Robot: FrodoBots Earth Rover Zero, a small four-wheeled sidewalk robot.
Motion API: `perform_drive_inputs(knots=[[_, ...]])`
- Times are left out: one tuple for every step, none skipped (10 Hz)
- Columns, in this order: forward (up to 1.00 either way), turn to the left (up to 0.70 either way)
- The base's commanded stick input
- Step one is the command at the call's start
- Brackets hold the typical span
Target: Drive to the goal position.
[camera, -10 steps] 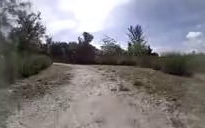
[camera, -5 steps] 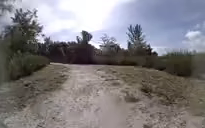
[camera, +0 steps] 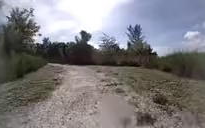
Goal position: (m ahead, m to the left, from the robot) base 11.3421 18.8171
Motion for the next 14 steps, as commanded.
perform_drive_inputs(knots=[[0.85,0.00],[0.85,0.00],[0.85,0.00],[0.85,0.00],[0.85,0.00],[0.85,0.00],[0.85,0.00],[0.85,0.00],[0.85,0.00],[0.85,0.00],[0.85,0.00],[0.85,0.03],[0.85,0.12],[0.85,0.27]])
